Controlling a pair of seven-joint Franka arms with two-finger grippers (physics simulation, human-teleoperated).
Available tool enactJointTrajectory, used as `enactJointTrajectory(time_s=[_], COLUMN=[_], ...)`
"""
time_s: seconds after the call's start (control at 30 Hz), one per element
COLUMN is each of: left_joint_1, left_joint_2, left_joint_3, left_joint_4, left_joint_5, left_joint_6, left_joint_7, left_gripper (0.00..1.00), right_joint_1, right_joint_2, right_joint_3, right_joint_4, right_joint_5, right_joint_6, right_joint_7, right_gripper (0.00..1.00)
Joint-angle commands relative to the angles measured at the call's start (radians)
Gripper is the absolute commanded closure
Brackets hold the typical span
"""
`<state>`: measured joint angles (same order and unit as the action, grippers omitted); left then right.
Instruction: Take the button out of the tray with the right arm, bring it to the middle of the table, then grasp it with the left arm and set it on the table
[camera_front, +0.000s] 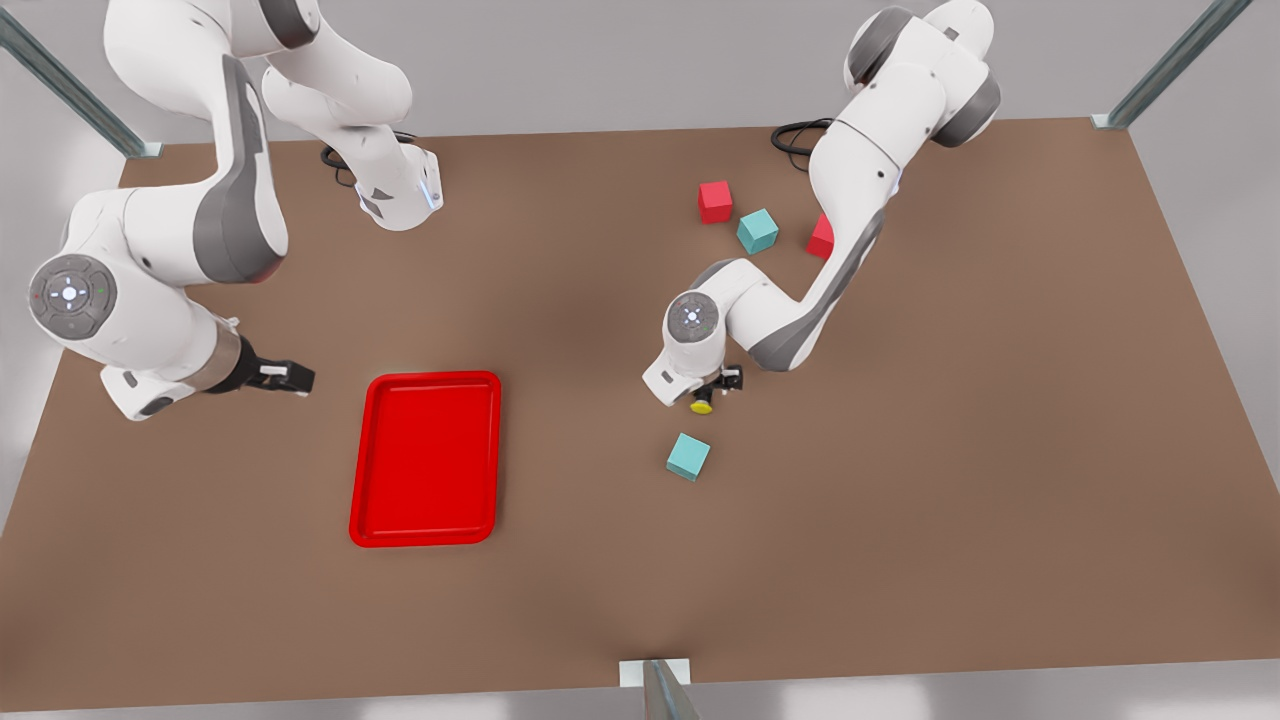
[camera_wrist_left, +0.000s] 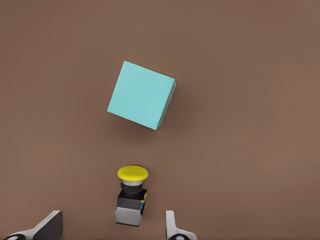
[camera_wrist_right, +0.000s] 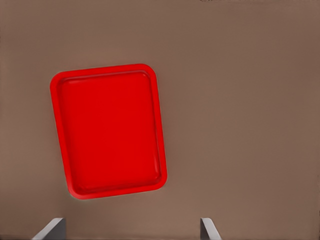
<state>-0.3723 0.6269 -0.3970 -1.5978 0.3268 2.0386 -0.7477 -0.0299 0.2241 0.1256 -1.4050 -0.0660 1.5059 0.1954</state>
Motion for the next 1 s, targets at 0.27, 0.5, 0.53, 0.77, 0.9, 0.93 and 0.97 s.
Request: enactJointTrajectory(time_s=[0.27, 0.5, 0.53, 0.77, 0.9, 0.93, 0.97], left_joint_1=[0.039, 0.035, 0.041, 0.038, 0.041, 0.039, 0.041], left_joint_2=[-0.026, 0.019, 0.019, 0.059, 0.063, 0.065, 0.065], left_joint_3=[-0.02, -0.02, -0.02, -0.019, -0.019, -0.019, -0.019], left_joint_4=[-0.125, -0.151, -0.163, -0.166, -0.18, -0.18, -0.183], left_joint_5=[0.07, 0.098, 0.098, 0.1, 0.1, 0.1, 0.101], left_joint_6=[0.12, 0.193, 0.218, 0.248, 0.256, 0.256, 0.258], left_joint_7=[-0.045, -0.044, -0.035, -0.032, -0.03, -0.03, -0.03], left_gripper=[0.0, 0.0, 0.0, 0.0, 0.0, 0.0, 0.0], right_joint_1=[-0.001, -0.007, -0.002, -0.013, -0.036, -0.051, -0.041], right_joint_2=[0.0, -0.003, -0.003, 0.0, -0.029, -0.019, 0.006], right_joint_3=[0.008, 0.006, 0.006, 0.039, 0.038, 0.037, 0.04], right_joint_4=[0.0, 0.001, 0.001, 0.113, 0.101, 0.098, 0.106], right_joint_5=[-0.008, -0.011, -0.011, -0.047, -0.038, -0.038, -0.035], right_joint_6=[-0.004, -0.03, -0.029, 0.013, 0.013, 0.02, 0.062], right_joint_7=[-0.205, -0.203, -0.202, -0.217, -0.215, -0.217, -0.217], right_gripper=[0.0, 0.0, 0.0, 0.0, 0.0, 0.0, 0.0])
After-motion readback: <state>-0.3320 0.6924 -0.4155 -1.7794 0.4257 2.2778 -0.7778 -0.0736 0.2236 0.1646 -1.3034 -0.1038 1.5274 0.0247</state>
